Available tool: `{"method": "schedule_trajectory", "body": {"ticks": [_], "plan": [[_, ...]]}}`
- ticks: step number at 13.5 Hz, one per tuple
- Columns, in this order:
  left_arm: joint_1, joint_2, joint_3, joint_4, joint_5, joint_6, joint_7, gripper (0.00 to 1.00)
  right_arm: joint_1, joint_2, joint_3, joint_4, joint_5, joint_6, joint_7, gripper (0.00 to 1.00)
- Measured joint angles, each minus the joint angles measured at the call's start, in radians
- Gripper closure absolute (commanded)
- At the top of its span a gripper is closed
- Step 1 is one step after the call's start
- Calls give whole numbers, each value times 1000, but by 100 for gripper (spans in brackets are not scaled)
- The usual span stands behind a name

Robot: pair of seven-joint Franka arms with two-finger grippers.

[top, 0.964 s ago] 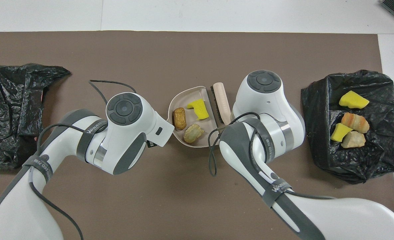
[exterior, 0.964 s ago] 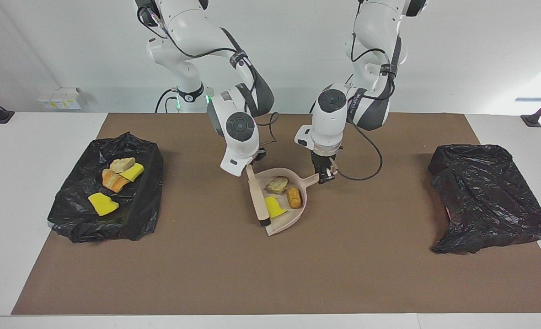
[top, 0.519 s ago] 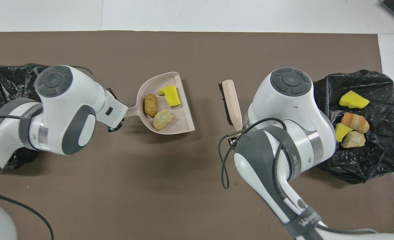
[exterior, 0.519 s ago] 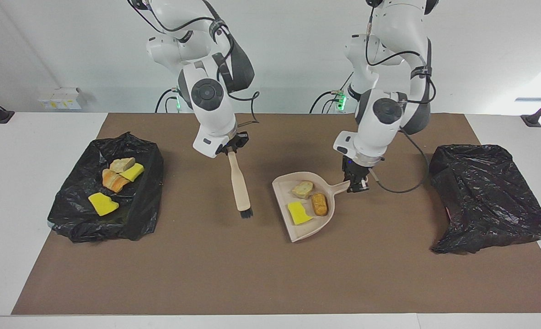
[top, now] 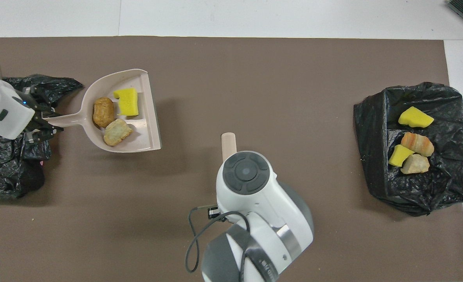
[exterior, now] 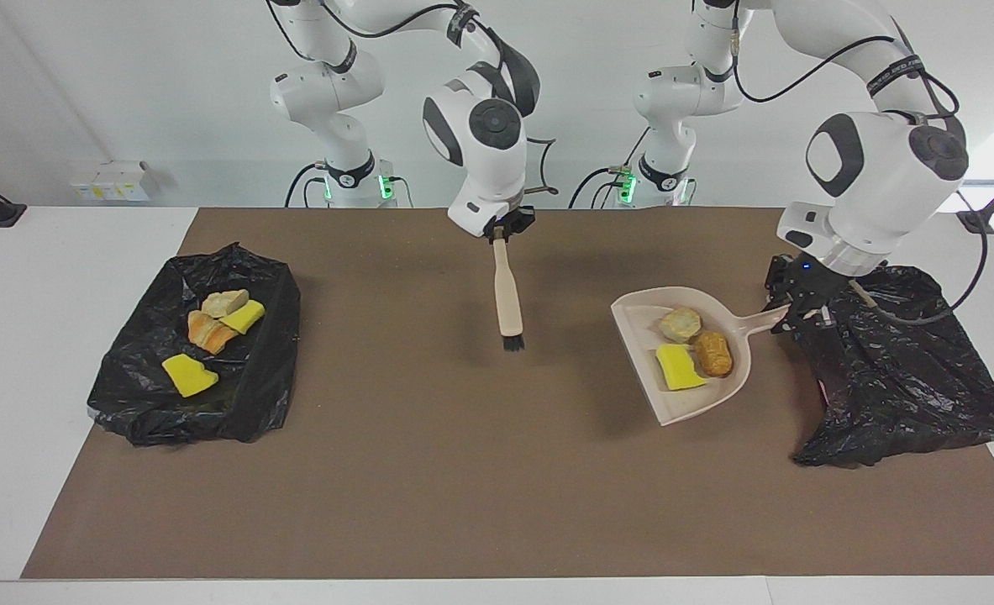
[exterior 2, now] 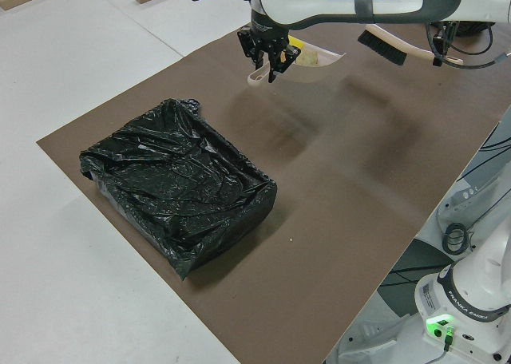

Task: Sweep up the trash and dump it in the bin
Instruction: 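Carry the dustpan to the nearer black bag while the right gripper drops the brush, then tip the dustpan into the black bag with the left gripper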

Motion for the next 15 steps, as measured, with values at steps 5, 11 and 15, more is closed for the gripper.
{"method": "schedule_trajectory", "body": {"ticks": [5, 11, 15], "plan": [[168, 2, 5, 74, -1, -66, 237, 100, 144, -22, 0, -58, 30, 52, 187, 100], [384, 12, 14, 122, 73, -77, 518, 100, 191, 1, 0, -164, 46, 196, 210, 100], [424, 65, 13, 212, 274, -7, 582, 100, 202, 22, 0, -203, 46, 210, 202, 100]]}}
